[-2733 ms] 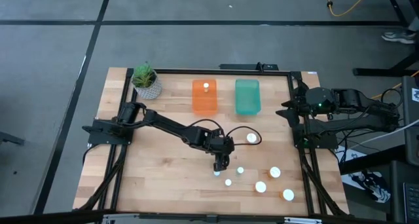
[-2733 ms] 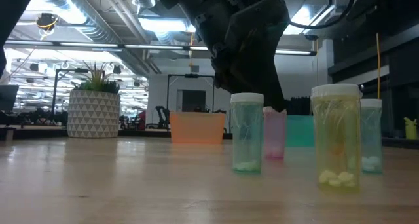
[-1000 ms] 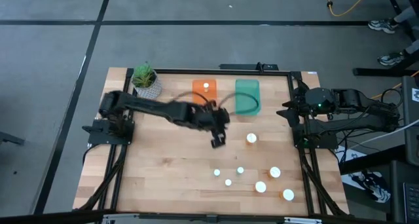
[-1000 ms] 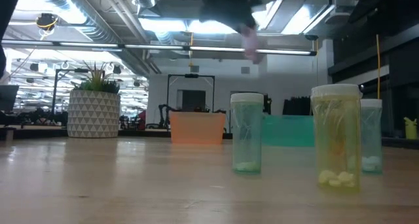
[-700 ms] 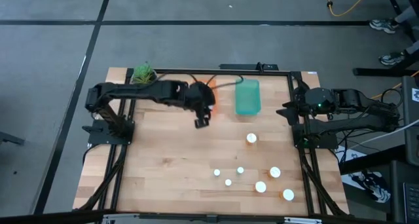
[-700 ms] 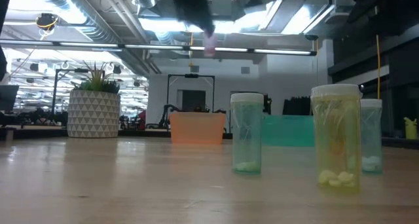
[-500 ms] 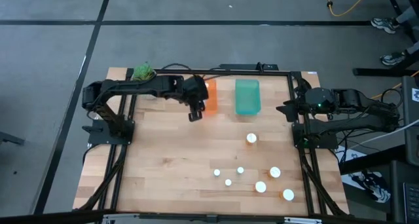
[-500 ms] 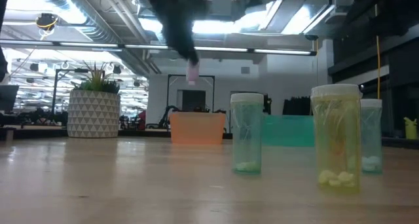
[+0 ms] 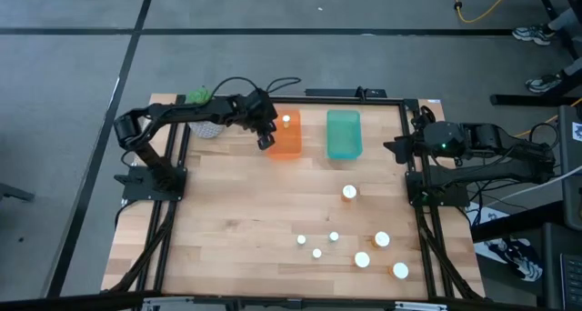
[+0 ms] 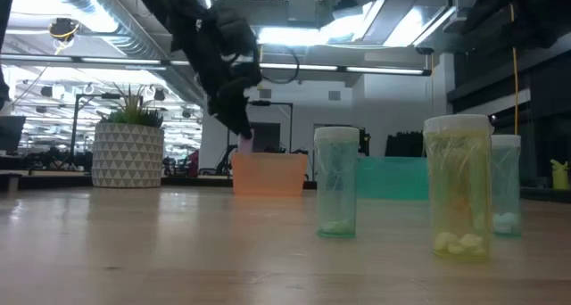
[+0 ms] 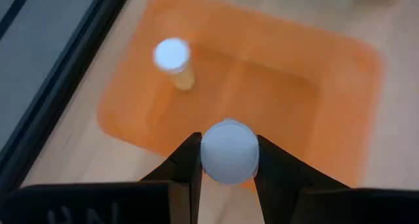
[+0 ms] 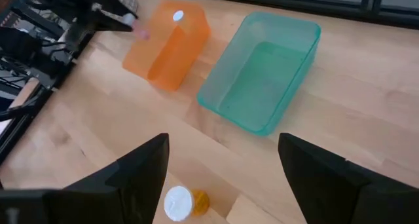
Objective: Pick and place medicine bottles into bin by pill shape (circle, oval)
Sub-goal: Put the small pink pill bottle into the orange bin
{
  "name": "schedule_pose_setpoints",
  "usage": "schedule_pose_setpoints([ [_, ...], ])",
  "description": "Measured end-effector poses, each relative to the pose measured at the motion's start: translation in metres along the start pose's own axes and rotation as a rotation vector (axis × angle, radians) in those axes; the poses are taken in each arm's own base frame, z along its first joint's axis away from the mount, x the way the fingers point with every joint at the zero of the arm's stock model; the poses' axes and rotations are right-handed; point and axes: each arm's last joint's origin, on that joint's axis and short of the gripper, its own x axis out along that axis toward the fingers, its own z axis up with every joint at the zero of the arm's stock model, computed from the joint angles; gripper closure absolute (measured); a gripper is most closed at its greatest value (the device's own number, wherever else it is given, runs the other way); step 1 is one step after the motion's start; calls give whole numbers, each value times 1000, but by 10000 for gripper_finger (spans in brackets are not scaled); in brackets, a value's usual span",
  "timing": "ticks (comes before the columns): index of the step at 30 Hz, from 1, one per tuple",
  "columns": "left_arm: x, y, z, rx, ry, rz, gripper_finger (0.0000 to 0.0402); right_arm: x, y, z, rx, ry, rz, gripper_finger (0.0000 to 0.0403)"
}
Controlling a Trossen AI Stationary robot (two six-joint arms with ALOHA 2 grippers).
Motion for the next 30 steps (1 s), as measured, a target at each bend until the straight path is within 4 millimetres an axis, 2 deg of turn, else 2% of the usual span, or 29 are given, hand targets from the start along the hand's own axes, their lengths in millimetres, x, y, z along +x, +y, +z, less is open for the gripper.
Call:
schedule_pose_setpoints([
  [4, 11, 4, 3, -33, -30, -14, 308, 0, 0, 0, 2, -7, 1, 114],
  [15, 38, -6, 5, -28, -55, -29, 308, 0, 0, 1, 2, -22, -11, 114],
  [20, 54, -3, -1, -39, -19, -24, 308, 0, 0, 1, 2, -23, -11, 114],
  [30, 56, 5, -1, -51, -26, 31, 307, 0, 0, 1, 2, -23, -11, 114],
])
